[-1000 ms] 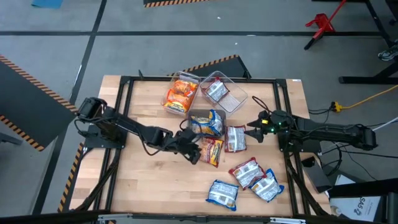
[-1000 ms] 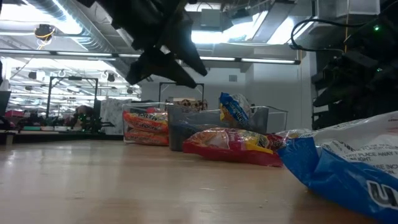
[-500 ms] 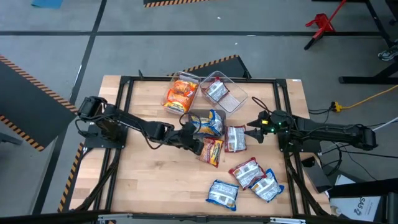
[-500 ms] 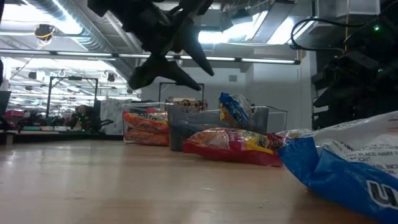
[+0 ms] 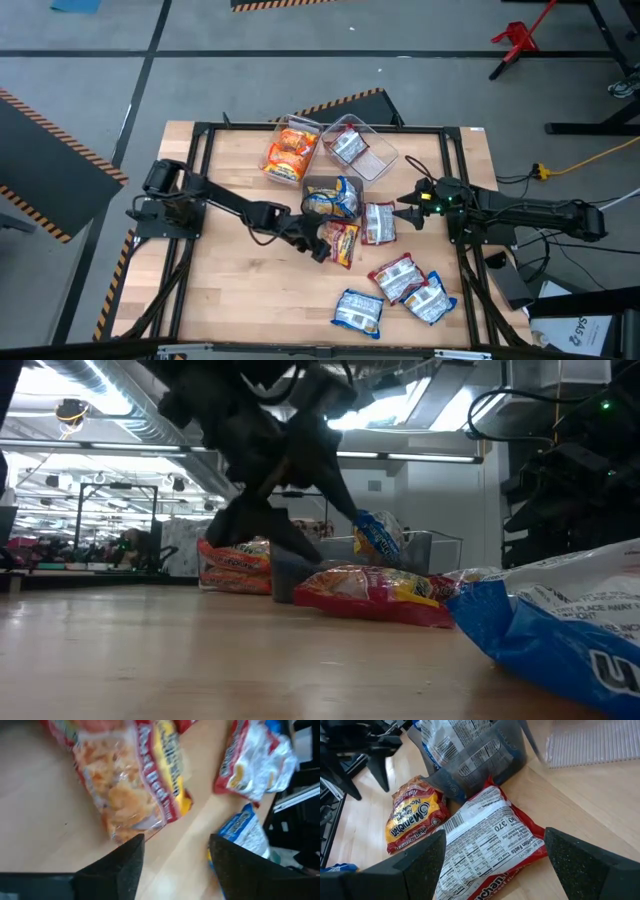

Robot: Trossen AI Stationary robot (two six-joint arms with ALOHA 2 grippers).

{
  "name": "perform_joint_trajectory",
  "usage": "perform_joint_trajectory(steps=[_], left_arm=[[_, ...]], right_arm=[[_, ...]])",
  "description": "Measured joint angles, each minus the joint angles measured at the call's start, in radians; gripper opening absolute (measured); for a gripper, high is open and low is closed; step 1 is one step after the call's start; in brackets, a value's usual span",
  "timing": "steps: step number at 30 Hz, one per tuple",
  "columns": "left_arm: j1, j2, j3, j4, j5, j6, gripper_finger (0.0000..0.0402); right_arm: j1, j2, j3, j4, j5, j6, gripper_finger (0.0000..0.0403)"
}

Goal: Sort Maruchan noodles
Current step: Put the red noodle pack into the right transparent bin

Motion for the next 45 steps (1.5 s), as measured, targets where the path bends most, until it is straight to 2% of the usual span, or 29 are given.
perform_joint_trajectory(steps=[5,10,13,22,27,33,39,42,45], left_arm=[[0.027,0.005,0.0,-0.02,0.015,-0.039,0.0252],[0.051,0.001,0.0,-0.077,0.026,-0.05,0.0259],[0.053,0.002,-0.001,-0.134,-0.05,-0.051,0.026],[0.053,0.005,-0.001,-0.086,-0.209,-0.035,0.026],[0.051,0.056,-0.003,-0.075,-0.207,-0.059,0.026],[0.043,0.154,0.005,0.119,-0.147,-0.121,0.026],[0.036,0.23,0.062,0.198,-0.099,-0.152,0.0255],[0.035,0.257,0.093,0.21,-0.099,-0.154,0.0237],[0.031,0.285,0.114,0.239,-0.094,-0.163,0.0199]], right_arm=[[0.0,0.0,-0.001,0.002,0.0,0.0,0.0324],[0.0,0.0,-0.001,0.003,0.001,0.0,0.0324],[0.0,0.0,-0.001,0.003,0.001,0.0,0.0324],[0.0,0.0,-0.001,0.004,0.002,0.0,0.0324],[0.0,0.0,-0.001,0.004,0.002,0.0,0.0324],[0.0,0.0,-0.001,0.002,0.002,0.0,0.0324],[0.0,0.0,-0.001,0.002,0.002,-0.001,0.0324],[0.0,0.0,-0.001,0.002,0.002,-0.001,0.0324],[0.0,0.0,-0.001,0.002,0.002,-0.001,0.0324]])
